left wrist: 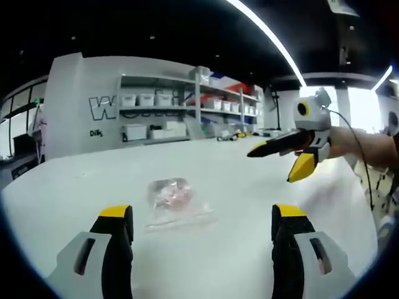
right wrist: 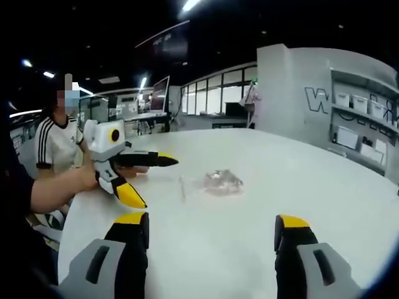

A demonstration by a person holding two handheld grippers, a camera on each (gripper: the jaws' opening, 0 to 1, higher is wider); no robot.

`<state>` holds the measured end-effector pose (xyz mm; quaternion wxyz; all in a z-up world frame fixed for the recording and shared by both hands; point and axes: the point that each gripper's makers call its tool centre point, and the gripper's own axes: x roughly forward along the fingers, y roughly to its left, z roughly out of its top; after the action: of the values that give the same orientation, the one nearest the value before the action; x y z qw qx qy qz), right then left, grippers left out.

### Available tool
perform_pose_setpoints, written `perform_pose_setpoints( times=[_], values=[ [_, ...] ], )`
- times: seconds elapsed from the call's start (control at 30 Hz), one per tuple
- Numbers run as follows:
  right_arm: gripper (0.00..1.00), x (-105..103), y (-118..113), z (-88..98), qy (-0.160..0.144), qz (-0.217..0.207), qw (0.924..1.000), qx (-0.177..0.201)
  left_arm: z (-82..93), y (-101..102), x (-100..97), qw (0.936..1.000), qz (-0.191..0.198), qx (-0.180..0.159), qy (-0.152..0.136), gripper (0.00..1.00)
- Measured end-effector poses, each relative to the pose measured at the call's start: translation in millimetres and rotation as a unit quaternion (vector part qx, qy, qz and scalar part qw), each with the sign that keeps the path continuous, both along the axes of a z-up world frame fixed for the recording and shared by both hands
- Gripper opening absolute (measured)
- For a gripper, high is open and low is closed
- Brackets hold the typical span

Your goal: Open the resealable bag by pulling the two sides of the seal apart until the entire bag opening is separated and visibly accessible.

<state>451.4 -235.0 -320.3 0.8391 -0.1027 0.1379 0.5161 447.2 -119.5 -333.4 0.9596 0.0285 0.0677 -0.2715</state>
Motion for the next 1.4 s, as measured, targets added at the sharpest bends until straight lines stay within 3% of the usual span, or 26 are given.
perform_pose_setpoints(
  times=[1.4],
  values=[
    [0.83,12.2,18.8,-6.6,0.007,0.013,0.9999,-0.008,-0.4,0.3,0.4,1.0000,-0.001,-0.002,0.000,0.90]
  ],
)
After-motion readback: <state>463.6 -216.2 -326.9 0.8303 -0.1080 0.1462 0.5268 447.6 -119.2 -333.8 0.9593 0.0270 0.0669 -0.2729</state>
